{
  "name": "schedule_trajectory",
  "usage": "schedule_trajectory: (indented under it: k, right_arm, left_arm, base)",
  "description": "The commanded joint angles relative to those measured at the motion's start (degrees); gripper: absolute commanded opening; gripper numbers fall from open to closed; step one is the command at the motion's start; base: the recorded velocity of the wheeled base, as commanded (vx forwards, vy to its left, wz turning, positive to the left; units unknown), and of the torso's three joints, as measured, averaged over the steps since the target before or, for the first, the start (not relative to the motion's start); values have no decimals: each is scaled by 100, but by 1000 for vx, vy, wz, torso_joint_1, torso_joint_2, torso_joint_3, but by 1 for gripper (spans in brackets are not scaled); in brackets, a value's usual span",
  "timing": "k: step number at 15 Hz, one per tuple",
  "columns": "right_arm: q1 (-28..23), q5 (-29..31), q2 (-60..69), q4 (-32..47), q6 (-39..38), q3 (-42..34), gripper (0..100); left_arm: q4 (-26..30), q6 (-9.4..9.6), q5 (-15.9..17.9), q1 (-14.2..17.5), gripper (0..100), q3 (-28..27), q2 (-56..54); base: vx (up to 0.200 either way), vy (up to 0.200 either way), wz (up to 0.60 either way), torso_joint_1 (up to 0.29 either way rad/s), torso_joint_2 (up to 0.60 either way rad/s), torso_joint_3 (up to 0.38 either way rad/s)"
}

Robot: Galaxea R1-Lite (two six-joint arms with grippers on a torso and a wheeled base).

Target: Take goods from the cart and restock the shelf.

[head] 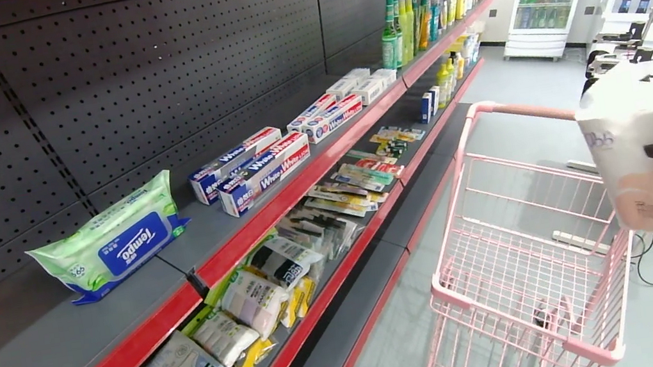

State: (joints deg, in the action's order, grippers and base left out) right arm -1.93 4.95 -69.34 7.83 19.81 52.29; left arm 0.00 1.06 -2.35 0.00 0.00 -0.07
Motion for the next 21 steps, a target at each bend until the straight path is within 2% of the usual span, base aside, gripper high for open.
schedule_trajectory:
  k: [1,4,7,15,21]
  right_arm:
    - [-563,6,1573,-27,137,-904,0]
    - [-959,-38,1933,-18,120,-1054,0]
    - [-959,-38,2144,-27,137,-1353,0]
    - [-950,-38,2179,-18,225,-1388,0]
    - [-950,-38,2390,-27,172,-1757,0]
  left_arm:
    - [0,-1,-2,0,100,0,7]
    - [0,-1,-2,0,100,0,7]
    - [0,-1,-2,0,100,0,7]
    - [0,-1,-2,0,100,0,7]
    - [0,-1,-2,0,100,0,7]
  base:
    - [0,0,0,0,0,0]
    - [0,0,0,41,-94,-48]
    - [0,0,0,172,-356,-188]
    - [0,0,0,165,-350,-185]
    - [0,0,0,142,-298,-154]
